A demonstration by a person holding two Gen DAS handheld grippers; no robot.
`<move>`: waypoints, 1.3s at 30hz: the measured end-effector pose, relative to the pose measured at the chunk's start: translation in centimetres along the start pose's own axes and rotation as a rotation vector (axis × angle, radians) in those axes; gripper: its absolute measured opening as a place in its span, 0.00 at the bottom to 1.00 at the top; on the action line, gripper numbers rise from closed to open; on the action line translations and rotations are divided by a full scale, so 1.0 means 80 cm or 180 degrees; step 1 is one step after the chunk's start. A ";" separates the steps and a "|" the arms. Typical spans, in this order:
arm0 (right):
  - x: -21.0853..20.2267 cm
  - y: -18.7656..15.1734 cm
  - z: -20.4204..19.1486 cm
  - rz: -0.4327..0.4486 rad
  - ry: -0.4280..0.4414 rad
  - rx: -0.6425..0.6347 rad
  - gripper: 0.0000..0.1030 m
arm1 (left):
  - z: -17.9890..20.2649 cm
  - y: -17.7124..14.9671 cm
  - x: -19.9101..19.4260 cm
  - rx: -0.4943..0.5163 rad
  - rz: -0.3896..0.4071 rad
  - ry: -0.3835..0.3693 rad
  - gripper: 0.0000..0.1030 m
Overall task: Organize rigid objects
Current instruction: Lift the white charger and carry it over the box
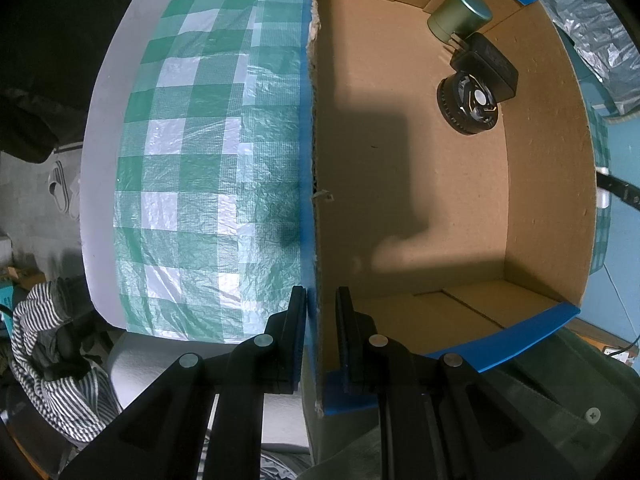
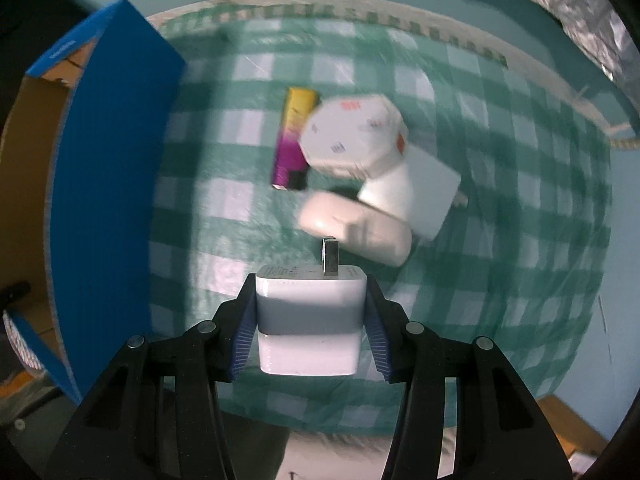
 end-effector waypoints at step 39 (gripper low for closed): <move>-0.099 0.062 -0.180 0.0349 0.0323 -0.1294 0.48 | -0.010 -0.011 -0.003 -0.0099 0.0075 -0.0009 0.14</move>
Point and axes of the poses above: each gripper's, at about its wrist camera, not at the fingertips, and x roughly the way its jaws point, z to its right, y to its top, the point moved 6 cm from there along x, roughly the way its jaws point, and after that the axes turned 15 degrees about x, right-handed, at the moved point
